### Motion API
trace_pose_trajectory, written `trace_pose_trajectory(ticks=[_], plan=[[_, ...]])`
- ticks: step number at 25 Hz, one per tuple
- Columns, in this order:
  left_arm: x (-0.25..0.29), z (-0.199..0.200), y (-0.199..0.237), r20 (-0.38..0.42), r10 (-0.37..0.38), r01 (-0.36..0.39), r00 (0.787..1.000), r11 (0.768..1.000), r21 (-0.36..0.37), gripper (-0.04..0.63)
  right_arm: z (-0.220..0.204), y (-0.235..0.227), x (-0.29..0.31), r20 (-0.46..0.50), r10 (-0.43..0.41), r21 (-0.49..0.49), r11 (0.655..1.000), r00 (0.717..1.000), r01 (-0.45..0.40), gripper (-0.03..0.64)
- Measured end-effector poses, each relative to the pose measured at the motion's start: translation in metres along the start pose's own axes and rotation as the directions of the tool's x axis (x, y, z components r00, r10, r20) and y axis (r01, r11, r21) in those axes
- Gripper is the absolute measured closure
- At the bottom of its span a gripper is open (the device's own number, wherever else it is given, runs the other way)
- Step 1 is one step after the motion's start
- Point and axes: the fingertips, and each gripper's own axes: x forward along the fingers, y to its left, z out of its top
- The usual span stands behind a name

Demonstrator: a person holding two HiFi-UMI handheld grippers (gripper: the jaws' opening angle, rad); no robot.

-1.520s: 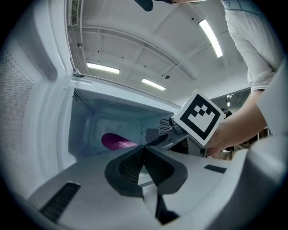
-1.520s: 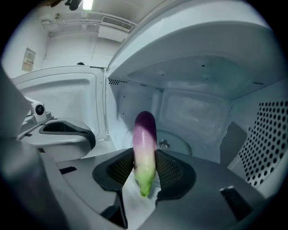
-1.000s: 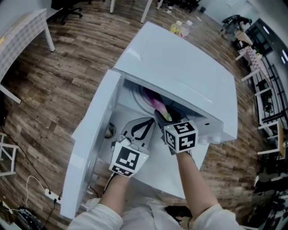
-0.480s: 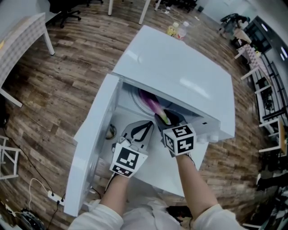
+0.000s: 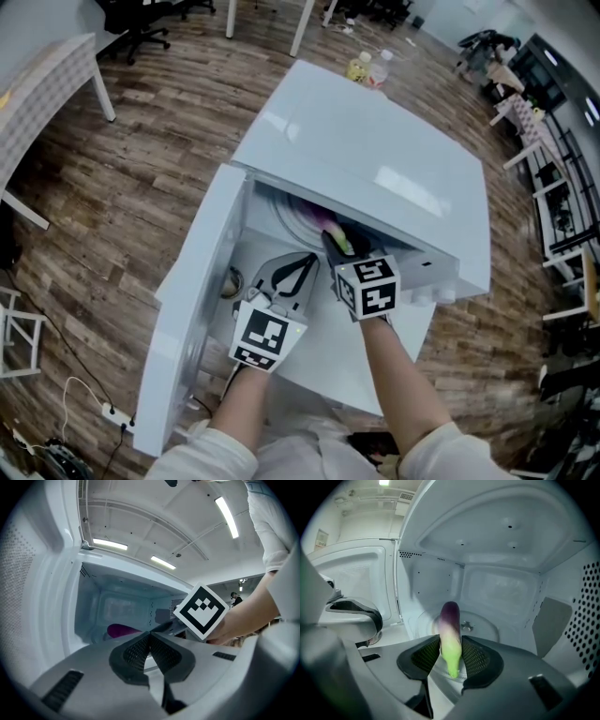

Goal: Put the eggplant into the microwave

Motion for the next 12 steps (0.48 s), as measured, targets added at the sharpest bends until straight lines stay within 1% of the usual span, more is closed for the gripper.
trace_pose_trajectory(ticks=[4, 6, 9, 12], plan=[[-0.001, 0.000, 0.000, -0.006, 0.005, -0.005, 1.000, 1.000, 0.003, 0.594, 0.001, 0.002, 0.003, 0.000, 0.007, -0.012, 1.000, 1.000, -0.007, 0.454], [-0.002, 0.000, 0.001, -0.009, 0.009, -0.009, 1.000, 1.000, 0.001, 0.594, 0.001, 0.003, 0.002, 0.011, 0.019, 0.011, 1.000, 1.000, -0.019, 0.445], [-0.004, 0.001, 0.000, -0.013, 0.008, -0.008, 1.000, 1.000, -0.001, 0.594, 0.002, 0.005, -0.006, 0.032, 0.026, 0.055, 0.998, 0.999, -0.028, 0.409], [-0.006, 0.004, -0.005, -0.019, 0.003, -0.003, 1.000, 1.000, -0.002, 0.594, 0.004, 0.008, -0.018, 0.051, 0.026, 0.066, 0.997, 0.998, -0.030, 0.407]])
